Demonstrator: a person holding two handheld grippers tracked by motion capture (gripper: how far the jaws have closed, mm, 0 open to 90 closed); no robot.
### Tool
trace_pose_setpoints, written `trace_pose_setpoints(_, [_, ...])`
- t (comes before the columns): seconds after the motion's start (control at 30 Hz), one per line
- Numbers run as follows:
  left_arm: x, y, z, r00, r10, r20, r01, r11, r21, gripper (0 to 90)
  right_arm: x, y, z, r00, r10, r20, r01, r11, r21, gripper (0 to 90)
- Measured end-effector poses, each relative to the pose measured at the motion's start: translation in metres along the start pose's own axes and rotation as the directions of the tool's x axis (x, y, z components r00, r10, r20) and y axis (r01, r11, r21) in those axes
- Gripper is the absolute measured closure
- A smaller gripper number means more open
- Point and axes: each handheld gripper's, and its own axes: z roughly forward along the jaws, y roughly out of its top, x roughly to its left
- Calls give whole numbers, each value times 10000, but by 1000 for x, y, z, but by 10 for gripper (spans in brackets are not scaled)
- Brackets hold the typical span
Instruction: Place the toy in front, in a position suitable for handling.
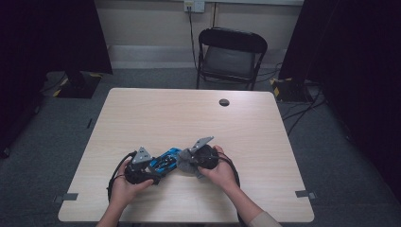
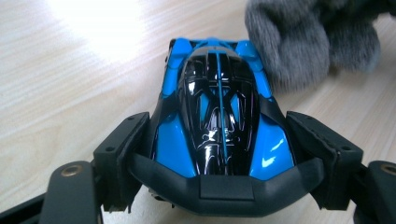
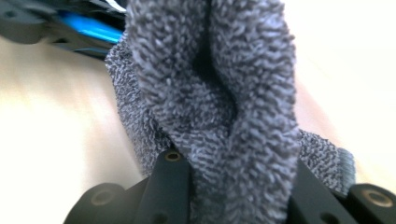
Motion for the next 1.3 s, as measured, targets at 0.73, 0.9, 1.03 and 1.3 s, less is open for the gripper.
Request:
trace_pose_setpoints(0.73, [1, -11, 12, 10000, 14, -65, -10, 9975, 700, 243, -18, -25, -15, 9978, 610, 246, -610, 9981, 2, 771])
trace_pose_setpoints(0.9, [1, -10, 13, 9999, 71, -91, -64, 9970, 771, 242, -19, -26, -14, 9978, 639, 174, -638, 9979, -78, 771])
trace_pose_setpoints(1.03, [2, -7, 13, 9997, 201, -110, -190, 9954, 941, 238, -19, -27, -14, 9977, 662, 115, -661, 9978, -99, 770])
trace_pose_setpoints(1.3, [3, -2, 14, 10000, -15, -31, 18, 9939, 1105, 222, -20, -28, -13, 9969, 782, 87, -781, 9969, -118, 769])
